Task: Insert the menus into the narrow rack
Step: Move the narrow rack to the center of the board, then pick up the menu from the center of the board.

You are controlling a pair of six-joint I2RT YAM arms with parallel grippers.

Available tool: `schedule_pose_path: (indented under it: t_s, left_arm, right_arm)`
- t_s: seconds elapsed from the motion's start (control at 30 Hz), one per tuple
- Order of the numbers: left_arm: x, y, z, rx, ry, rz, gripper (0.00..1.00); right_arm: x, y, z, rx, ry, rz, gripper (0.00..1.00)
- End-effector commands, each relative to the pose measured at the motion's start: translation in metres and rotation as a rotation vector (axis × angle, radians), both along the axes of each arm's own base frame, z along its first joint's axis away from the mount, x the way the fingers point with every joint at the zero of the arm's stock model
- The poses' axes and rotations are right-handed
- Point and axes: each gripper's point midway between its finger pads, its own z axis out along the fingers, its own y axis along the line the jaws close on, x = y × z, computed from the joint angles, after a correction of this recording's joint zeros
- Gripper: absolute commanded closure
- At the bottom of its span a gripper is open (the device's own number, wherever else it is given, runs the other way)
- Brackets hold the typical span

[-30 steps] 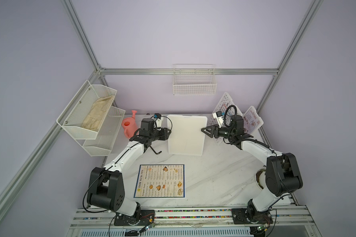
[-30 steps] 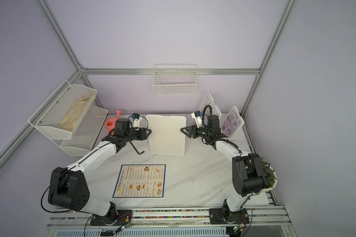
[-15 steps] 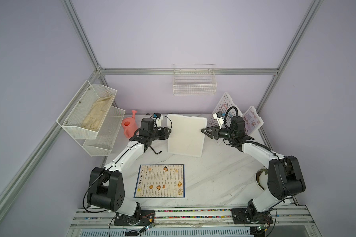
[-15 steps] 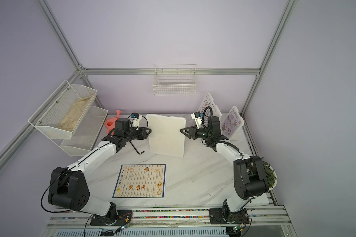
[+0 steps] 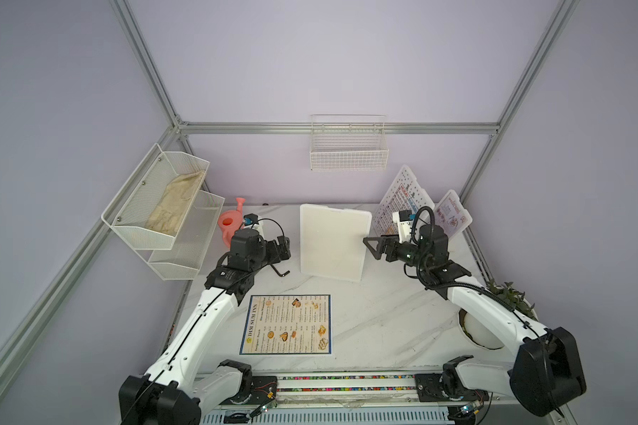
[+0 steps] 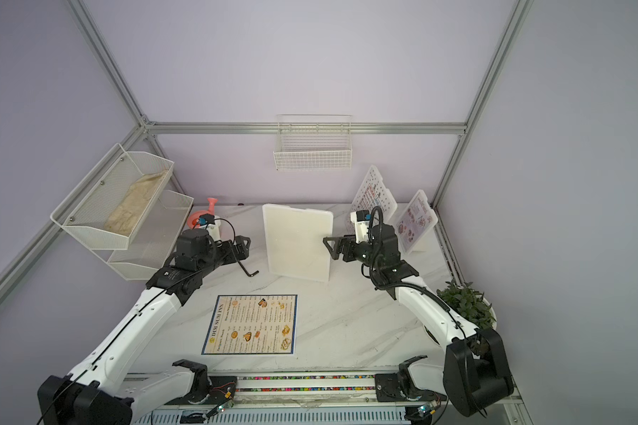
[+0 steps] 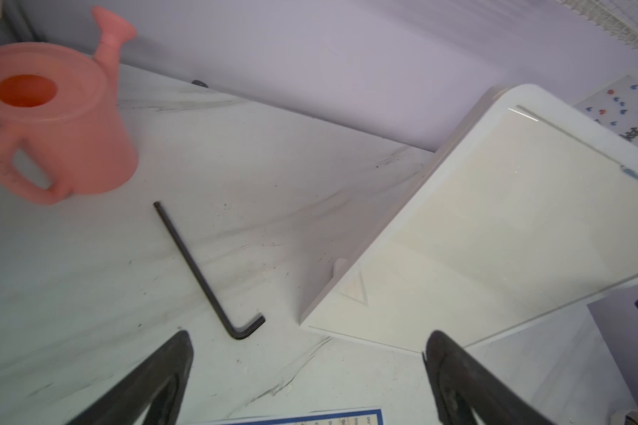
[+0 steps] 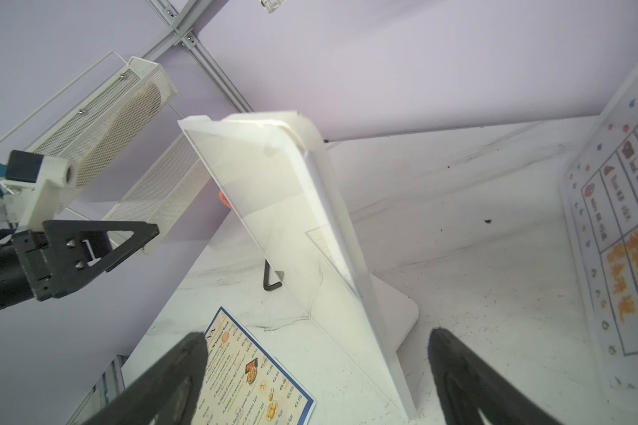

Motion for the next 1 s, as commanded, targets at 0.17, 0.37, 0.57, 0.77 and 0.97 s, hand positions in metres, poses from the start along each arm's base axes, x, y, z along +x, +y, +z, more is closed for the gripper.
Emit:
schedule_pose_path:
  t_s: [0.17,0.37,0.57,0.77,0.97]
  left_arm:
    - [-0.065,0.052,-0.065,0.042,0.211,0.275,0.00]
    - [-0.083,0.058,-0.096,0.011,0.307,0.341,0.00]
    - [-0.094,0.077,-0.116,-0.049,0.367,0.451,0.00]
    - [-0.112,0.103,-0.133,-0.086,0.422,0.567,0.00]
    - [-0.120,0.115,-0.154,-0.157,0.453,0.646,0.00]
  right_arm:
    - [-0.063,0.031,-0.061,-0.032,0.215,-0.073,0.03]
    - [-0.100,0.067,-0.096,-0.101,0.340,-0.025,0.03]
    - [-0.124,0.100,-0.128,-0.143,0.459,0.032,0.03]
    - [-0.134,0.108,-0.151,-0.142,0.552,0.045,0.03]
    - [-0.145,0.125,-0.175,-0.110,0.655,0.113,0.03]
